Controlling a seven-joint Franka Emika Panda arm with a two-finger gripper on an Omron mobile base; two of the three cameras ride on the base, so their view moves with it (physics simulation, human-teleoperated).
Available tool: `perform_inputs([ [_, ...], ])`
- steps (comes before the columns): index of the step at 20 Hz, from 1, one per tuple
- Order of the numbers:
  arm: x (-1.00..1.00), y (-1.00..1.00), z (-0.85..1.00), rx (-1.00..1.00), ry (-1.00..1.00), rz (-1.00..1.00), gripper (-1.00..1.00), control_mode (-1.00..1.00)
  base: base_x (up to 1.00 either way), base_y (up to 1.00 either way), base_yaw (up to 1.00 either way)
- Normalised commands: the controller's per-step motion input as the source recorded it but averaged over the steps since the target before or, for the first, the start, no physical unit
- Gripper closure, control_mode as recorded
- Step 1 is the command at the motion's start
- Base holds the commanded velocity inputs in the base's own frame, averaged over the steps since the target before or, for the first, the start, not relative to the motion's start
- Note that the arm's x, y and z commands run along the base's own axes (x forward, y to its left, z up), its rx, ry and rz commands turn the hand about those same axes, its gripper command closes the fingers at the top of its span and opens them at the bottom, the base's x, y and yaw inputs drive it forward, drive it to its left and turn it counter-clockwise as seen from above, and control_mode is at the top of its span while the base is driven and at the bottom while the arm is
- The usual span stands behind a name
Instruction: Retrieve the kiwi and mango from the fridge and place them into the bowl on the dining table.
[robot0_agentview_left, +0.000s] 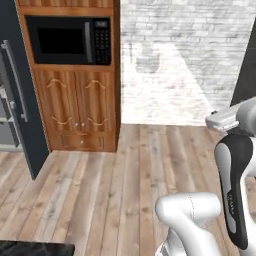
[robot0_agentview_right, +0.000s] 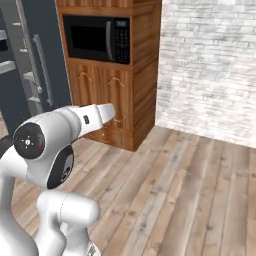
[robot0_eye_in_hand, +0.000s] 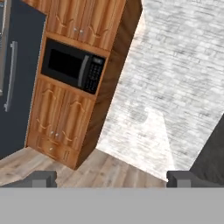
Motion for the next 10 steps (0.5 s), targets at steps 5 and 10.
perform_inputs([
  [5, 0.0, 0.0, 0.0, 0.0, 0.0, 0.0, -1.0, 1.0, 0.44, 0.01, 0.57],
  [10, 0.0, 0.0, 0.0, 0.0, 0.0, 0.0, -1.0, 1.0, 0.39, 0.16, 0.6],
])
